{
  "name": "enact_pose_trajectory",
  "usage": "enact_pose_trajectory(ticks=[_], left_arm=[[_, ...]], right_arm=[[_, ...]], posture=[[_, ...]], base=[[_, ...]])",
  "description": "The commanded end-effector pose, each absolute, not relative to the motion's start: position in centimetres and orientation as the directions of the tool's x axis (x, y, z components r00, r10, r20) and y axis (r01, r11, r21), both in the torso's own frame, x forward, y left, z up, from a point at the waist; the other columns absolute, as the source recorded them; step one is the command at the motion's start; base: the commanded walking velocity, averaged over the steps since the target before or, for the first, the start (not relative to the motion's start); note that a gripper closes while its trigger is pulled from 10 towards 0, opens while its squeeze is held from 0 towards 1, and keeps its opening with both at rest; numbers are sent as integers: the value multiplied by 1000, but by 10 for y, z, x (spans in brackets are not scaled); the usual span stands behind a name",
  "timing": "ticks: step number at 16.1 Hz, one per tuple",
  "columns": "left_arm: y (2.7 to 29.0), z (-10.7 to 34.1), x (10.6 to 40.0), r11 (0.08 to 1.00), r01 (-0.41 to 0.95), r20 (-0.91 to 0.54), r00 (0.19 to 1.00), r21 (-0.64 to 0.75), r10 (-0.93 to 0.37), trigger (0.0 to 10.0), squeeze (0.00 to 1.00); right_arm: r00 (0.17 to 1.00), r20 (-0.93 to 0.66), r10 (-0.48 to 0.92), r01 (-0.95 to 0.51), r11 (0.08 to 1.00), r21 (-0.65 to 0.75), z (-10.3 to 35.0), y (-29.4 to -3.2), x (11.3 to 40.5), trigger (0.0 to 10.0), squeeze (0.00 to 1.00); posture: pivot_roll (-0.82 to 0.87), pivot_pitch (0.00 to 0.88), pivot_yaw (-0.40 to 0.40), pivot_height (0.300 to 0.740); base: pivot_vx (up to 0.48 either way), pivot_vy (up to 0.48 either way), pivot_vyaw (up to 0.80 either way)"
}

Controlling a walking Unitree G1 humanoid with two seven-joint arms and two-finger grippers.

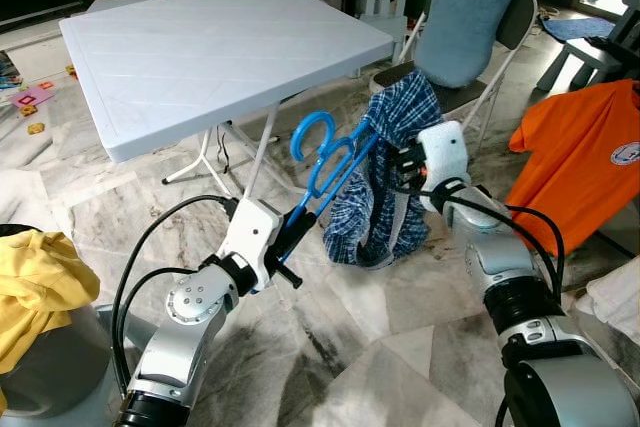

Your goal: Hang hanger

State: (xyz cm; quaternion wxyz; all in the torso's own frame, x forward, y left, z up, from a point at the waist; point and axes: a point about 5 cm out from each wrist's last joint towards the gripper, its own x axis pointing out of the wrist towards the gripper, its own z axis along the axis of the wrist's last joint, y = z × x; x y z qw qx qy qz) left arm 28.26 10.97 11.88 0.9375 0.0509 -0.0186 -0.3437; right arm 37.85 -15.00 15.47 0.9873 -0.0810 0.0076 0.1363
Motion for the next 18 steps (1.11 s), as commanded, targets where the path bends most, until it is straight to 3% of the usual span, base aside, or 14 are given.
enact_pose_trajectory(ticks=[1, 7, 10, 14, 18], left_arm=[[110, 124, 282, 756, 643, 20, 760, 121, -650, 0, 0], [115, 106, 279, 766, 625, -74, 780, 146, -622, 0, 0], [114, 103, 268, 709, 687, -108, 726, 158, -679, 0, 0], [123, 102, 233, 590, 792, -165, 610, 159, -775, 0, 0], [126, 102, 218, 570, 813, -158, 583, 118, -797, 0, 0]], right_arm=[[972, 1, 235, -233, 965, -120, 165, -153, 383, 0, 0], [990, 81, 119, -121, 992, 21, 188, -165, 390, 0, 0], [995, 88, 38, -42, 998, 50, 198, -166, 395, 0, 0], [998, 45, -46, 44, 998, 54, 196, -171, 399, 0, 0], [994, -9, -111, 111, 994, 16, 184, -178, 397, 0, 0]], posture=[[-145, 13, 8, 740], [-148, 17, 14, 740], [-149, 20, 18, 740], [-126, 20, 10, 740], [-120, 21, 3, 740]], base=[[0, 0, 0], [0, 0, 0], [0, 0, 0], [0, 0, 0], [0, 0, 0]])
